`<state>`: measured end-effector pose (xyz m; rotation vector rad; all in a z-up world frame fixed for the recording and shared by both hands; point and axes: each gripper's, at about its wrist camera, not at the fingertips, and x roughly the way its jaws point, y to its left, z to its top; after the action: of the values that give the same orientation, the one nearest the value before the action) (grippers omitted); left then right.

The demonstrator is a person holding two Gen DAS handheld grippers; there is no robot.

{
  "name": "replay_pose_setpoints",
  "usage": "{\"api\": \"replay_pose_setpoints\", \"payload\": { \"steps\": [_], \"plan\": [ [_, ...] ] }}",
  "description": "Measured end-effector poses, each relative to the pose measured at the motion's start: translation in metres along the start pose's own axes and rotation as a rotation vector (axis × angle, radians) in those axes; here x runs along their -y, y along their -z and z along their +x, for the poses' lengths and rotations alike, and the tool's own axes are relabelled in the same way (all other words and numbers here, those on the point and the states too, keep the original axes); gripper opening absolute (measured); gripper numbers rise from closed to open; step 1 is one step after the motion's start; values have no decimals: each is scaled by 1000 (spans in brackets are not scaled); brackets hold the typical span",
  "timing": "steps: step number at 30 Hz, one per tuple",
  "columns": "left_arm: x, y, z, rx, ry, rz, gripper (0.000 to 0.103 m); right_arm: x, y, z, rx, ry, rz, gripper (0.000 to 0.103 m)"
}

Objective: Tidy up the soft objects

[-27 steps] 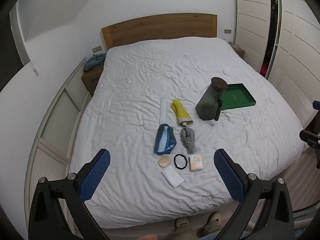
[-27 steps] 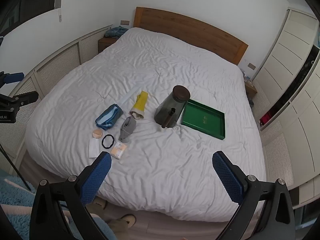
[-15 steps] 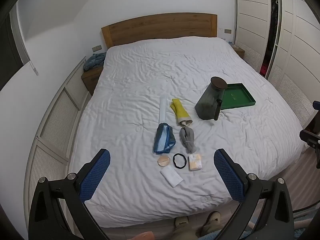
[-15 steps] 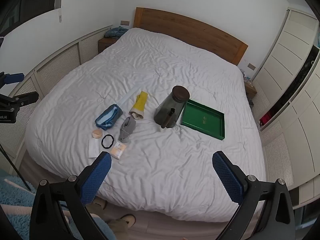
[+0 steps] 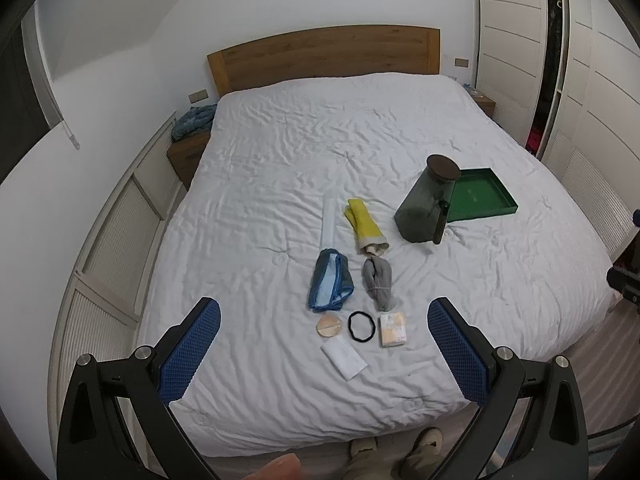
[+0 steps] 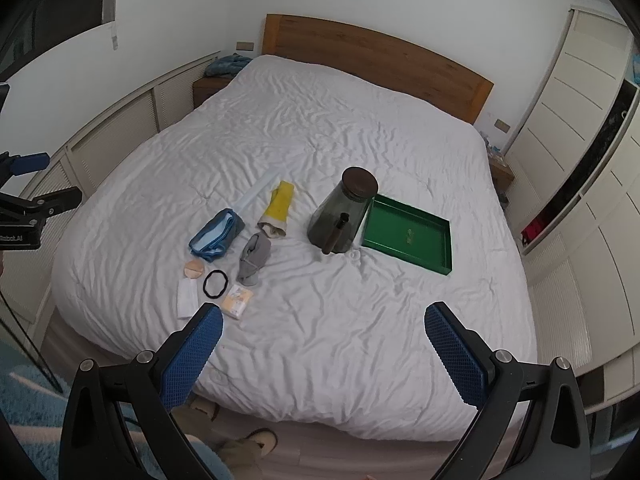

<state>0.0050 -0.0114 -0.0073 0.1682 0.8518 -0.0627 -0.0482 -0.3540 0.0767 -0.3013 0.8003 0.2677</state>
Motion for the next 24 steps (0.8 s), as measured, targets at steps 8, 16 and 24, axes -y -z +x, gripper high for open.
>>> {"api": "replay_pose_setpoints", "payload": {
  "steps": [8, 16, 24],
  "plan": [
    [24, -12, -1, 13, 5, 23, 102, 2, 2, 8, 17, -15, -13, 103],
    [56, -25, 0, 16, -2, 35, 102, 19, 7, 14, 20, -39, -23, 103],
    [76, -28, 4, 7, -12, 29, 102, 40, 7, 19, 18, -58, -32, 103]
  ]
}}
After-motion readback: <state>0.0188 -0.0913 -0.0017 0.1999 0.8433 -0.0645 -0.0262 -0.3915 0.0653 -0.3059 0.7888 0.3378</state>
